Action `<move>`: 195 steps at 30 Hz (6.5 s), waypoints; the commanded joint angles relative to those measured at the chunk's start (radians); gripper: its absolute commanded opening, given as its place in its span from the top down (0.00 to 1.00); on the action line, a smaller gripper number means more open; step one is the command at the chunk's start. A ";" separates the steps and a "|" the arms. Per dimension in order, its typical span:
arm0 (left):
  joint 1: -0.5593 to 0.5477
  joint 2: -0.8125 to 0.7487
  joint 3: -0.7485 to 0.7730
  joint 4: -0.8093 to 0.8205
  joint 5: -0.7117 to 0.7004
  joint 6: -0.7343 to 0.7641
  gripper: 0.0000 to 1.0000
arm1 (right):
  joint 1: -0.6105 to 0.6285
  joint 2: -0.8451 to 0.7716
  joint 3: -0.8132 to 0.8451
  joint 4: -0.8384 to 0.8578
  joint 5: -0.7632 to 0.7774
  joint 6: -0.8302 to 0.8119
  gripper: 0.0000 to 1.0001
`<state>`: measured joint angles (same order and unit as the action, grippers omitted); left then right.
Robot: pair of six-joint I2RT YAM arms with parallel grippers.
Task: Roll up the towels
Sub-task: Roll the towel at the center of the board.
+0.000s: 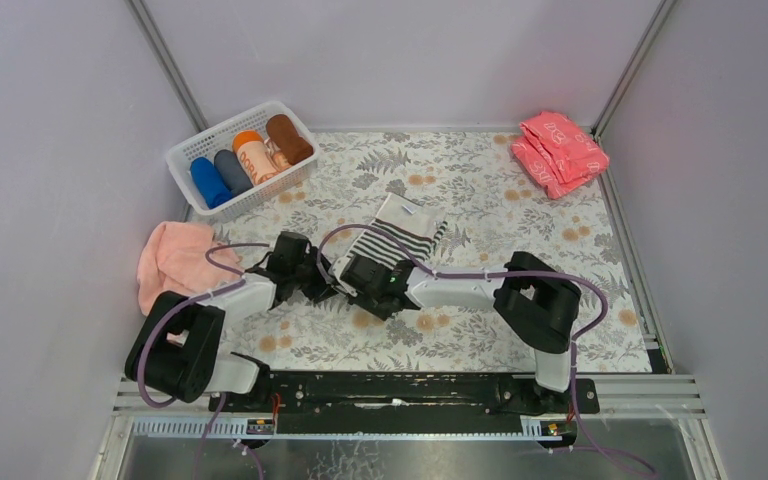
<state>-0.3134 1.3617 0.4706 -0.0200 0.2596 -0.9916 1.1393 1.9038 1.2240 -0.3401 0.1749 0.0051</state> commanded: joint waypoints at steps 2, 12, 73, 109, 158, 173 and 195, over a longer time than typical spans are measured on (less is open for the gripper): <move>0.004 0.013 -0.024 -0.209 -0.110 0.067 0.65 | -0.020 -0.031 -0.014 -0.042 -0.272 0.033 0.81; 0.005 -0.096 0.039 -0.353 -0.160 0.086 0.36 | -0.168 -0.098 -0.093 0.139 -0.678 0.176 0.93; -0.034 0.011 0.091 -0.253 -0.106 0.027 0.54 | 0.227 -0.225 -0.126 0.153 0.358 0.030 0.35; -0.041 -0.357 0.050 -0.421 -0.123 0.003 0.22 | -0.165 -0.273 -0.404 0.652 -0.711 0.299 0.93; -0.084 0.168 0.281 -0.368 -0.148 0.125 0.80 | -0.208 -0.436 -0.431 0.385 -0.413 0.376 0.41; -0.101 0.154 0.305 -0.432 -0.173 0.128 0.79 | 0.100 -0.272 -0.194 0.256 0.048 0.217 0.41; -0.101 0.196 0.315 -0.419 -0.190 0.137 0.66 | 0.119 -0.064 -0.236 0.113 0.291 0.213 0.39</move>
<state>-0.4129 1.5291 0.7689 -0.3969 0.1184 -0.8818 1.2587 1.7969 1.0130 -0.0769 0.4160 0.1955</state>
